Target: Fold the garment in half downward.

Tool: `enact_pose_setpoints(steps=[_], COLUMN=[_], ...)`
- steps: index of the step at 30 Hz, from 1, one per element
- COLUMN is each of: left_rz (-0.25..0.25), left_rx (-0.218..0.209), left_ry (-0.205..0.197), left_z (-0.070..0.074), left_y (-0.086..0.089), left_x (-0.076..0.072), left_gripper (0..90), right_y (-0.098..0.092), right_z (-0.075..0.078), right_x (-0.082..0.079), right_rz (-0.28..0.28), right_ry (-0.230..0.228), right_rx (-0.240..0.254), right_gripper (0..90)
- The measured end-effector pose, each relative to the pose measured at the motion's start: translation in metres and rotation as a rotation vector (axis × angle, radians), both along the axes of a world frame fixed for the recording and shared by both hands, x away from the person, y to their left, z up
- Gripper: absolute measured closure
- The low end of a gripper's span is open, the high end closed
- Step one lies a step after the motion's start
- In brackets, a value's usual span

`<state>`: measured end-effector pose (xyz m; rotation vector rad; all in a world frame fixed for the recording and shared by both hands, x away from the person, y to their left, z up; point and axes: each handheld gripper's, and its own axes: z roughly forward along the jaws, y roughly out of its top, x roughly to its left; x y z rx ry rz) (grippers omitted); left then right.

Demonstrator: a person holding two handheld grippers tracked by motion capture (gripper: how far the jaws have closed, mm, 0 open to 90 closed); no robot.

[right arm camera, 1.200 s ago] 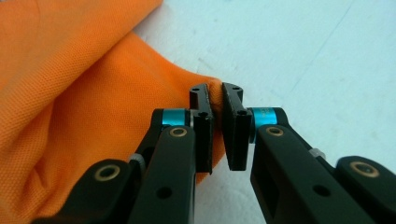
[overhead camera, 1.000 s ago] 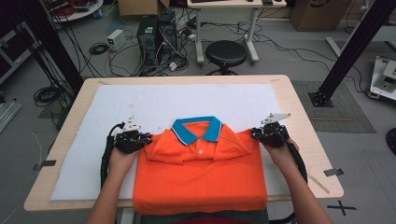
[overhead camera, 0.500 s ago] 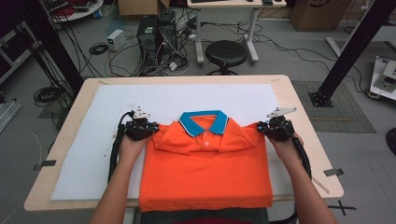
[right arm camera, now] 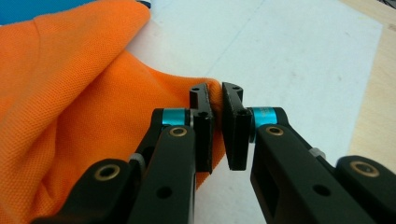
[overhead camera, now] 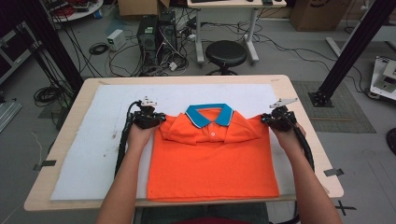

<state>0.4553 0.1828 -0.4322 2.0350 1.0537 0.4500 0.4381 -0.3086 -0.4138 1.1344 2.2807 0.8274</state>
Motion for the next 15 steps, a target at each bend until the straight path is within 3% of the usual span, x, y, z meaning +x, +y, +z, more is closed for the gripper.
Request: enact_pose_setpoints(steps=[2,4,5,7,10,15], left_rz=[0.012,0.044,0.071,0.092,0.088,0.050], left_rx=[0.001,0.021,0.009,-0.028,-0.061,-0.115], left_ry=[0.009,0.009,0.013,0.022,0.016,-0.029], left_z=[0.000,-0.001,-0.001,0.001,0.006,0.018], left_y=[-0.002,-0.001,0.001,0.007,0.010,0.005], left_x=[0.003,0.004,0.005,0.005,0.003,-0.001], left_gripper=[81.1,70.1,63.3,49.6,37.0,31.2], right_y=[-0.001,-0.001,-0.001,-0.001,-0.003,0.004], right_z=[0.000,-0.003,-0.004,-0.004,-0.001,0.010], right_x=[0.003,0.006,0.006,0.005,0.003,0.001], right_rz=[-0.006,-0.015,-0.023,-0.028,-0.034,-0.014], right_ry=[0.001,0.018,0.022,0.023,0.022,0.002], right_rx=[0.003,0.009,0.012,0.021,0.080,0.100], right_gripper=[84.5,81.0,78.8,65.8,56.7,49.1])
